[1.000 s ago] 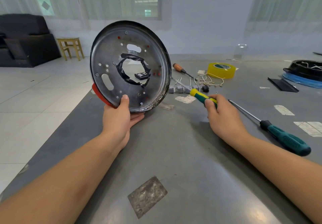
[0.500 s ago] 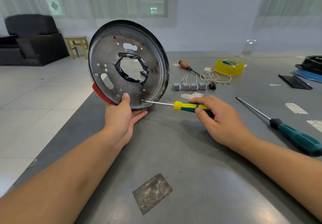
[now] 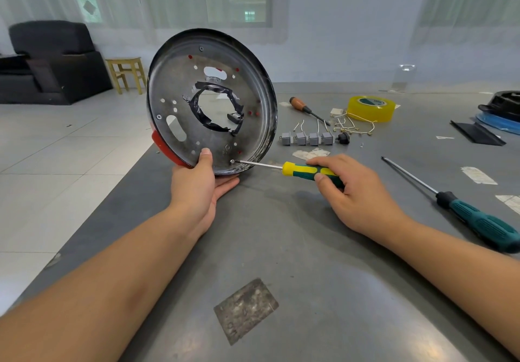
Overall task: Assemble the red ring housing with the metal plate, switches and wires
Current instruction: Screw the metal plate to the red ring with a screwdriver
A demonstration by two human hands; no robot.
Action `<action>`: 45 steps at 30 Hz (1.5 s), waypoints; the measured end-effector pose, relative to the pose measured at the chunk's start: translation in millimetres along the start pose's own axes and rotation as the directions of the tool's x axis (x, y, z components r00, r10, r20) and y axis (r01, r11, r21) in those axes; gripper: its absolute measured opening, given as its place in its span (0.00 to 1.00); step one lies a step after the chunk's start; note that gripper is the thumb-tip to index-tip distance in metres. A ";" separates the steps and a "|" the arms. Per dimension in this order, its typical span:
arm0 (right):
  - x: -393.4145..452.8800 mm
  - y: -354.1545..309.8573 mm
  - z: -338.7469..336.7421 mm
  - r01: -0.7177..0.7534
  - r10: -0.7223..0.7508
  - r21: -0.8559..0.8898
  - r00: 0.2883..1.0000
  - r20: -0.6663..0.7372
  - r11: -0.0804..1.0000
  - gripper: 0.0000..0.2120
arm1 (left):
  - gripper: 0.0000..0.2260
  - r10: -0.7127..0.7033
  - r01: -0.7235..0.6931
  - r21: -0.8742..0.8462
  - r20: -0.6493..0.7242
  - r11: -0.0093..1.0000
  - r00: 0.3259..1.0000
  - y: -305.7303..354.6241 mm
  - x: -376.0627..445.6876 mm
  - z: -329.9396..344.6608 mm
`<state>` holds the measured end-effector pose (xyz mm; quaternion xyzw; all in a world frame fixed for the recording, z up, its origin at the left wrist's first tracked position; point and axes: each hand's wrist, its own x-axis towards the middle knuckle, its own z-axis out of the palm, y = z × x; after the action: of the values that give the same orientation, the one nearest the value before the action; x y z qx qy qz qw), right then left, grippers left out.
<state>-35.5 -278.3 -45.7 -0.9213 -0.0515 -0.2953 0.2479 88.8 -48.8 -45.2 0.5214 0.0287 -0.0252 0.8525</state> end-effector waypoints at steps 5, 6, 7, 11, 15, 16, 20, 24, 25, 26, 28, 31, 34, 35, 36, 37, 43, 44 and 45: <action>-0.8 2.0 0.8 0.017 -0.016 0.003 0.999 -0.027 1.000 0.14 | 0.15 0.006 -0.006 -0.002 -0.007 1.000 1.000 0.2 -1.1 0.6; -0.9 2.4 0.8 0.018 -0.018 0.004 0.999 -0.036 1.000 0.14 | 0.16 0.006 -0.006 -0.002 -0.008 1.000 1.000 0.3 -1.1 0.5; -1.0 2.7 0.9 0.020 -0.020 0.007 0.999 -0.042 1.000 0.14 | 0.16 0.005 -0.005 -0.001 -0.008 1.000 1.000 0.3 -1.1 0.3; -0.5 3.2 1.5 0.027 -0.027 0.002 0.999 -0.029 1.000 0.14 | 0.16 0.001 -0.001 0.007 -0.011 1.000 1.000 0.3 -0.9 0.7; 0.4 3.9 2.2 0.022 -0.022 -0.005 0.999 -0.023 1.000 0.13 | 0.16 -0.001 0.001 0.013 -0.015 1.000 1.000 0.4 -0.7 0.5; 0.4 4.2 2.4 0.020 -0.020 -0.006 1.000 -0.022 1.000 0.13 | 0.16 0.001 -0.001 0.017 -0.016 1.000 1.000 0.6 -0.8 0.6; -0.5 4.1 3.2 0.007 -0.007 -0.006 1.000 -0.011 1.000 0.14 | 0.15 0.016 -0.015 0.037 -0.028 0.999 0.999 0.2 -1.6 2.0; -1.0 2.7 2.9 0.016 -0.015 -0.024 1.000 0.019 1.000 0.15 | 0.16 0.031 -0.029 0.053 -0.042 0.998 0.999 -1.0 -1.5 2.5; -0.9 2.2 2.8 0.017 -0.016 -0.035 0.999 0.030 0.999 0.16 | 0.16 0.038 -0.036 0.058 -0.042 0.998 0.998 -1.4 -1.6 2.4; -1.0 1.8 2.8 0.019 -0.017 -0.047 0.999 0.040 0.999 0.16 | 0.17 0.047 -0.044 0.063 -0.041 0.997 0.998 -1.7 -1.7 2.3; -1.3 0.7 2.3 0.033 -0.029 -0.081 0.998 0.054 0.996 0.18 | 0.18 0.062 -0.060 0.073 -0.038 0.996 0.997 -2.4 -2.2 2.5; -3.0 -2.3 1.0 0.094 -0.087 -0.128 0.994 0.063 0.987 0.18 | 0.18 0.075 -0.071 0.085 -0.046 0.994 0.996 -3.0 -2.1 3.1; -4.4 -7.2 -1.7 0.179 -0.168 -0.183 0.983 0.073 0.967 0.18 | 0.19 0.086 -0.081 0.103 -0.048 0.991 0.995 -3.3 -1.8 3.2; -4.3 -8.6 -2.8 0.218 -0.207 -0.206 0.976 0.074 0.954 0.18 | 0.19 0.089 -0.084 0.110 -0.046 0.990 0.995 -3.2 -1.8 3.2; -4.1 -9.6 -4.0 0.260 -0.250 -0.234 0.966 0.071 0.937 0.19 | 0.19 0.092 -0.087 0.118 -0.044 0.989 0.995 -3.2 -1.8 3.1; -3.4 -10.1 -5.3 0.303 -0.296 -0.271 0.953 0.068 0.914 0.19 | 0.19 0.097 -0.091 0.128 -0.043 0.988 0.994 -3.4 -1.8 3.1; -0.6 -10.8 -6.5 0.458 -0.469 -0.430 0.879 0.086 0.778 0.17 | 0.16 0.133 -0.121 0.195 -0.050 0.973 0.990 -6.5 -1.4 2.7; -1.3 -11.8 -7.1 0.451 -0.454 -0.411 0.886 0.095 0.793 0.17 | 0.16 0.136 -0.124 0.204 -0.050 0.971 0.989 -6.7 -1.2 2.6; -2.5 -13.7 -8.0 0.427 -0.420 -0.372 0.902 0.103 0.824 0.17 | 0.16 0.139 -0.125 0.213 -0.051 0.969 0.989 -6.8 -0.9 2.4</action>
<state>-45.0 -270.2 -35.7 -0.9196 -0.1974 -0.3394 -0.0102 87.5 -54.0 -50.1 0.6093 0.0189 0.0459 0.7914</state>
